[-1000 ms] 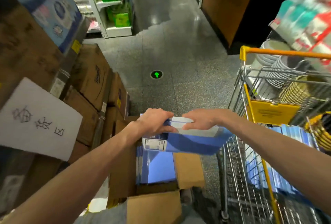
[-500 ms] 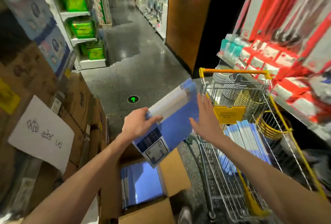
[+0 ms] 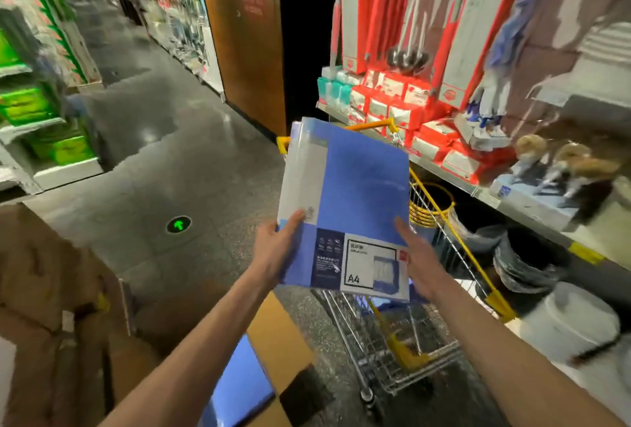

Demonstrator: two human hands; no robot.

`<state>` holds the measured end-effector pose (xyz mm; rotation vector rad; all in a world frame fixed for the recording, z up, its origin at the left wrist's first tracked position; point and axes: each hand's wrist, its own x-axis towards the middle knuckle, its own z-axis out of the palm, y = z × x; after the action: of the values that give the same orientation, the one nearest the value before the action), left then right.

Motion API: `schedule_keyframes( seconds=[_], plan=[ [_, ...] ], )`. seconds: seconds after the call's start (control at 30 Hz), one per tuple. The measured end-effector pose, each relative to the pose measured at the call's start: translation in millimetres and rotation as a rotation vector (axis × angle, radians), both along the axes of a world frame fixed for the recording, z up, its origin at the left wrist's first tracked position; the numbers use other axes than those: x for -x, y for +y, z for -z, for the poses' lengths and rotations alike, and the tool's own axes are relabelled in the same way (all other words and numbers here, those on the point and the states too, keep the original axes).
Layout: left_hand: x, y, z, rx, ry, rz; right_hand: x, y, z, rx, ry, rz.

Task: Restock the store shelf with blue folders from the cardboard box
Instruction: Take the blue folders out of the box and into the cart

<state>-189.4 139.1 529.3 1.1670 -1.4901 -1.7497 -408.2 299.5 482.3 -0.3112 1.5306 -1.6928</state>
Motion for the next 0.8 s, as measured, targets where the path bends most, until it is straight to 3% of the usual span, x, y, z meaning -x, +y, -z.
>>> schedule_keyframes(
  seconds=[0.2, 0.3, 0.6, 0.8],
  plan=[
    [102, 59, 29, -0.092, -0.052, 0.149, 76, 71, 2, 0.048, 0.004, 0.374],
    [139, 67, 44, -0.072, -0.118, 0.255, 108, 91, 4, -0.008, 0.017, 0.455],
    [217, 53, 53, -0.169, -0.155, 0.070, 175, 99, 32, -0.105, -0.003, 0.317],
    [243, 23, 77, -0.107, -0.213, 0.011, 202, 61, 67, -0.328, 0.159, 0.129]
  ],
)
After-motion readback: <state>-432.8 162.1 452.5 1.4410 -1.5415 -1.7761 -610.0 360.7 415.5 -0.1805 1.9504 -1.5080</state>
